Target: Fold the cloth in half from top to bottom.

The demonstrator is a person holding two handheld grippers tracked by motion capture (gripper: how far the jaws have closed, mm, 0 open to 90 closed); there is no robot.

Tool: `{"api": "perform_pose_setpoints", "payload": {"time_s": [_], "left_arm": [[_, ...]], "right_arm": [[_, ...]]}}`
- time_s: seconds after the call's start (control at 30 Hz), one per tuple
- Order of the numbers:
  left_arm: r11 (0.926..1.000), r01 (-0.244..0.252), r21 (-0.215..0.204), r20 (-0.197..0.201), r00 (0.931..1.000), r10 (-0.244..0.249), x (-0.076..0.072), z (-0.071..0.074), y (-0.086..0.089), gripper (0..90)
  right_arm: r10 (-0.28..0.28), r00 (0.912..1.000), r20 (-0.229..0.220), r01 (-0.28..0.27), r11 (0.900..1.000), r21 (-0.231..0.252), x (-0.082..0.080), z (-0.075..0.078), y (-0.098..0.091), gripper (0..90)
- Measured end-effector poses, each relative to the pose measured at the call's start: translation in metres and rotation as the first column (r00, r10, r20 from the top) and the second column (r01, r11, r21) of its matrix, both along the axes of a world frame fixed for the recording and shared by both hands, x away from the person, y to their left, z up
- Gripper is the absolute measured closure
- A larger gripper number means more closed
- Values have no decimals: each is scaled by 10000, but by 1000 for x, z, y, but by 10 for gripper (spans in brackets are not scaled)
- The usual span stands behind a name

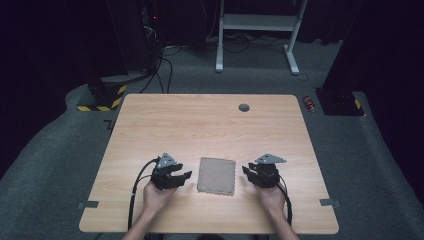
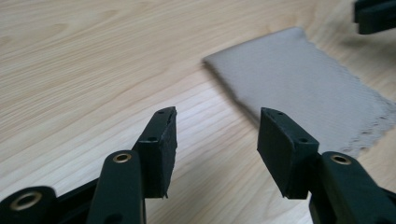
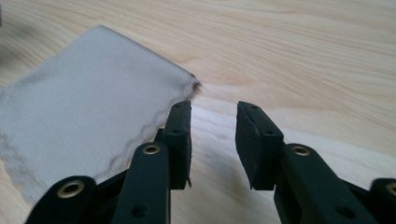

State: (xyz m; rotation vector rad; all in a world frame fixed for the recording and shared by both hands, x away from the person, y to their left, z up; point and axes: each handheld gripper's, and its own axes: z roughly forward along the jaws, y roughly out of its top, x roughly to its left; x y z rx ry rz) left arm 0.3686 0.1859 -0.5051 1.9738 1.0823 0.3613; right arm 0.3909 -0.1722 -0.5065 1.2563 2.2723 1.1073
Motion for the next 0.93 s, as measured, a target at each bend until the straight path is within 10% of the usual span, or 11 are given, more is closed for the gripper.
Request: {"api": "perform_pose_setpoints", "payload": {"time_s": [0.6, 0.8, 0.93], "left_arm": [[9800, -1945, 414, -3, 9809, 1947, -14, -22, 52, 429], [9737, -1769, 1434, 371, 9842, 1733, -16, -23, 40, 333], [9742, -1767, 1405, 312, 9843, 1740, -16, -23, 39, 289]], "right_arm": [[-1038, 9939, 382, 1070, 9900, -924, -27, -15, -38, 602], [-1235, 9920, 273, 1256, 9872, -983, -29, -16, -40, 470], [-1174, 9928, 249, 1194, 9875, -1030, -28, -16, -39, 432]]}}
